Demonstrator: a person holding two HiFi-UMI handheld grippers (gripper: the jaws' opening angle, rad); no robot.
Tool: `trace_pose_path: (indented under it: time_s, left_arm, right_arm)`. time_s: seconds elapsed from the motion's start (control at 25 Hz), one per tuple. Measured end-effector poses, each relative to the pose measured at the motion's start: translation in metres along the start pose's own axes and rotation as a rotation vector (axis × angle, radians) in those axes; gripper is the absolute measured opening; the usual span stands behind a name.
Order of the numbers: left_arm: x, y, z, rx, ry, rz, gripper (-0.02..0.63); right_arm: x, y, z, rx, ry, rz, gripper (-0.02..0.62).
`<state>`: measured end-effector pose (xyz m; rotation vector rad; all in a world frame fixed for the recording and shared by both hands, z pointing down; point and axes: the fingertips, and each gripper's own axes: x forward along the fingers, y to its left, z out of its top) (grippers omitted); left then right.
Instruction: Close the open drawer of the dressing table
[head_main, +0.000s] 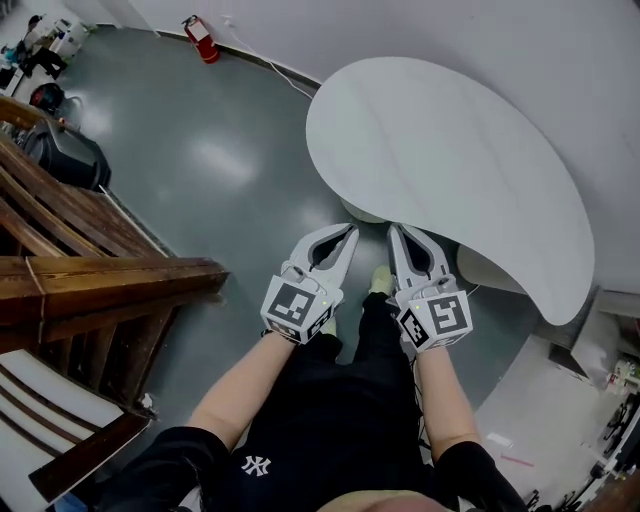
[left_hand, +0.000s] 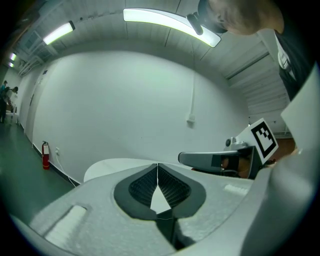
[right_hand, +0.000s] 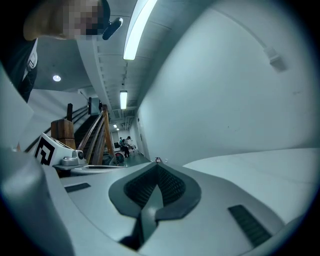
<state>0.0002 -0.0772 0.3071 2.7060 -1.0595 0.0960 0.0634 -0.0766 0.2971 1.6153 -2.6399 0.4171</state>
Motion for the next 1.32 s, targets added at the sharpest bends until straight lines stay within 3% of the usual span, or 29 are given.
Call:
trace_pose_path:
  time_s: [0.68,1.32]
  left_arm:
    - [-0.027,-0.025,0.094,0.051,-0.057,-0.013,0.011]
    - [-0.022,-0.023,0.095,0.057,-0.066,0.007,0.011]
  right_arm:
    - [-0.023,0.036,0.086,-0.085,-0.048,0.027,0.014]
    - [-0.018,0.037,0.090,-0.097,-0.053,0.033,0.014]
